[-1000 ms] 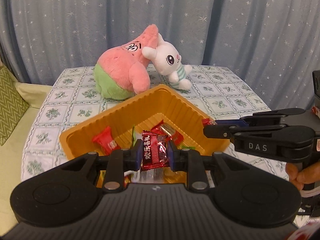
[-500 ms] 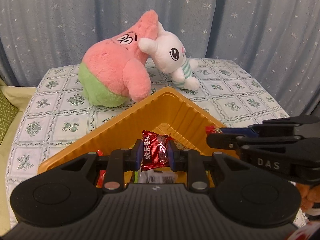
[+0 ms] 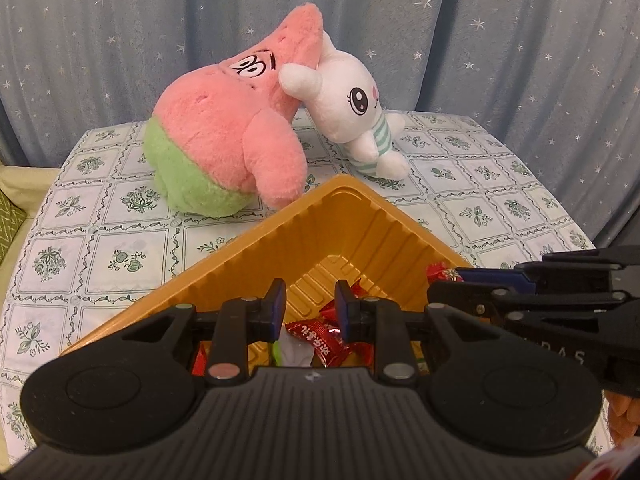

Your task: Organize snacks

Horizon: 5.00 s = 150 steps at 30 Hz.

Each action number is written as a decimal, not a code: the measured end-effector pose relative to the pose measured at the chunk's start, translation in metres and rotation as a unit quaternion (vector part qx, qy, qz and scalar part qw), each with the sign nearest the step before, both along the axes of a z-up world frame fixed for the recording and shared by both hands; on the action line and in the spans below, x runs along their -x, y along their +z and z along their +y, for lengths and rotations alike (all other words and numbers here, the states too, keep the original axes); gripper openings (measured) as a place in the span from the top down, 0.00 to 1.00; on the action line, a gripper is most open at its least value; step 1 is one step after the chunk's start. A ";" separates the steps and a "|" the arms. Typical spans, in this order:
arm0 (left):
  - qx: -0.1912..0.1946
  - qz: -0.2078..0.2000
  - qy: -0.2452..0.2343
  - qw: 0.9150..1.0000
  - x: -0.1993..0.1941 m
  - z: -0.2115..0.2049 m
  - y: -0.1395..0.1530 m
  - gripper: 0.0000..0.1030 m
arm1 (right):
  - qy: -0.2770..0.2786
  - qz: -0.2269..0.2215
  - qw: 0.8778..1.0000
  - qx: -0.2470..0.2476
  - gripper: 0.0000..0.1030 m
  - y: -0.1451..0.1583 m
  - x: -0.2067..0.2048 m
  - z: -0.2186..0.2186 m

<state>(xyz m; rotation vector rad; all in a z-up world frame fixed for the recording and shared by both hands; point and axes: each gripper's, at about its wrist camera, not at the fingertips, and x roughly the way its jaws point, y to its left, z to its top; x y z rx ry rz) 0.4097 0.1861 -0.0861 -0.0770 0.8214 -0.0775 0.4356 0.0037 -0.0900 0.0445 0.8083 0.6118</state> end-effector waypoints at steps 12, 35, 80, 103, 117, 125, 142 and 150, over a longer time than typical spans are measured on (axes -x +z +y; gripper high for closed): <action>0.018 0.004 0.009 1.000 0.021 0.019 0.005 0.77 | -0.002 -0.001 1.000 0.000 0.83 -0.001 -0.006 0.010; 0.020 -0.004 -0.007 1.000 0.099 0.031 0.033 0.55 | -0.045 0.007 0.998 -0.041 0.37 0.023 0.037 0.002; 0.021 0.024 0.012 0.999 0.361 -0.158 0.074 0.40 | -0.066 0.037 0.996 0.046 0.14 0.059 0.344 -0.176; 0.018 0.024 -0.017 0.999 0.384 -0.204 0.072 0.38 | -0.097 0.038 0.994 0.039 0.14 0.062 0.381 -0.224; 0.019 0.023 -0.014 0.999 0.384 -0.200 0.072 0.38 | -0.095 0.036 0.994 0.039 0.14 0.063 0.380 -0.222; 0.019 0.021 -0.010 1.000 0.386 -0.198 0.073 0.38 | -0.091 0.034 0.994 0.040 0.14 0.063 0.379 -0.218; 0.017 0.021 -0.003 1.000 0.384 -0.196 0.074 0.38 | -0.084 0.034 0.995 0.037 0.14 0.062 0.376 -0.215; 0.017 0.023 0.000 1.000 0.382 -0.195 0.073 0.38 | -0.082 0.036 0.995 0.036 0.14 0.061 0.373 -0.213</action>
